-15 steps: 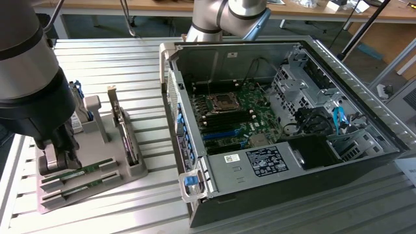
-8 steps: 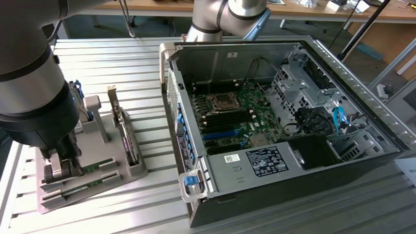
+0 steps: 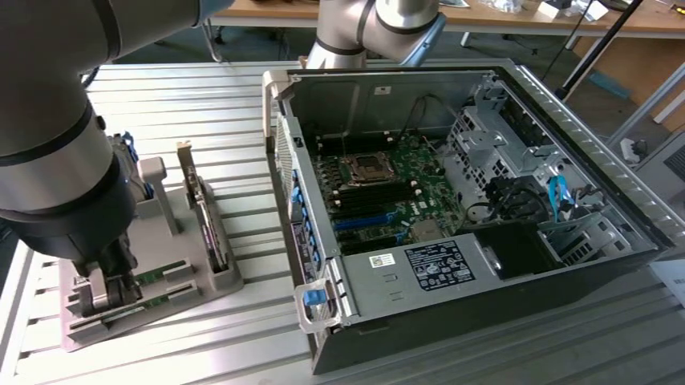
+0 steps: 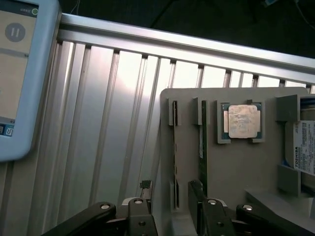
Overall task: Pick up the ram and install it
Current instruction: 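Pick up the ram and move it above insertion slot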
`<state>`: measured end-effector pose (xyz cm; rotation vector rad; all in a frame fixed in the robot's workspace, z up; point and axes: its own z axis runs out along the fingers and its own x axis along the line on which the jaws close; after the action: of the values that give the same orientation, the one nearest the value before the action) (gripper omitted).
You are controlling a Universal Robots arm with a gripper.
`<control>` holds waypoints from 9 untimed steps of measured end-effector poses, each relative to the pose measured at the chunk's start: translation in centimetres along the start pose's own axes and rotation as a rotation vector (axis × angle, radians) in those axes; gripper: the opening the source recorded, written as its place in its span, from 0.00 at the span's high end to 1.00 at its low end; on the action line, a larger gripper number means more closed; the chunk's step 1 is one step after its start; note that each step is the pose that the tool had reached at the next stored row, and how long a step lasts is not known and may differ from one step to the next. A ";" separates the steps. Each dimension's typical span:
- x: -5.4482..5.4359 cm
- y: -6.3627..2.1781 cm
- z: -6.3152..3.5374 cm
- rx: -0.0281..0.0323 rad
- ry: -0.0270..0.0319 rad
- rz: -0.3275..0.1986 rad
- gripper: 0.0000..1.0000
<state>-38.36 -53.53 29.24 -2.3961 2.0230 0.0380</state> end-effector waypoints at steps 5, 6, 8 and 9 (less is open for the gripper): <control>0.6 0.07 1.16 -0.0017 -0.0004 0.000 0.58; 0.6 0.08 1.35 -0.0020 -0.0004 0.000 0.58; 0.8 0.11 1.84 -0.0029 -0.0006 0.000 0.58; 0.9 0.12 2.04 -0.0034 -0.0006 0.000 0.58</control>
<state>-38.36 -54.37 27.19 -2.3977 2.0245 0.0422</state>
